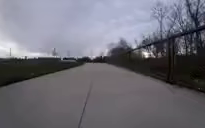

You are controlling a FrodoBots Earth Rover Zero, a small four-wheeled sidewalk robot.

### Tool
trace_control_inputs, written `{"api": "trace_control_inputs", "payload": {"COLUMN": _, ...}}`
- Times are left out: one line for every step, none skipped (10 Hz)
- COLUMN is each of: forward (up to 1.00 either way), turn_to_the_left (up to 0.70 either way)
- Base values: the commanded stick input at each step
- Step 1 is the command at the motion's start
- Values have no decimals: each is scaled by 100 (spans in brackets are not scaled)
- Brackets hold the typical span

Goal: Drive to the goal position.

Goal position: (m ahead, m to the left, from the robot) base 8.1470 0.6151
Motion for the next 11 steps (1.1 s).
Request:
{"api": "trace_control_inputs", "payload": {"forward": 100, "turn_to_the_left": 0}}
{"api": "trace_control_inputs", "payload": {"forward": 100, "turn_to_the_left": 0}}
{"api": "trace_control_inputs", "payload": {"forward": 100, "turn_to_the_left": 0}}
{"api": "trace_control_inputs", "payload": {"forward": 100, "turn_to_the_left": 0}}
{"api": "trace_control_inputs", "payload": {"forward": 100, "turn_to_the_left": 0}}
{"api": "trace_control_inputs", "payload": {"forward": 100, "turn_to_the_left": 0}}
{"api": "trace_control_inputs", "payload": {"forward": 100, "turn_to_the_left": 0}}
{"api": "trace_control_inputs", "payload": {"forward": 100, "turn_to_the_left": 0}}
{"api": "trace_control_inputs", "payload": {"forward": 100, "turn_to_the_left": 0}}
{"api": "trace_control_inputs", "payload": {"forward": 100, "turn_to_the_left": 0}}
{"api": "trace_control_inputs", "payload": {"forward": 100, "turn_to_the_left": 0}}
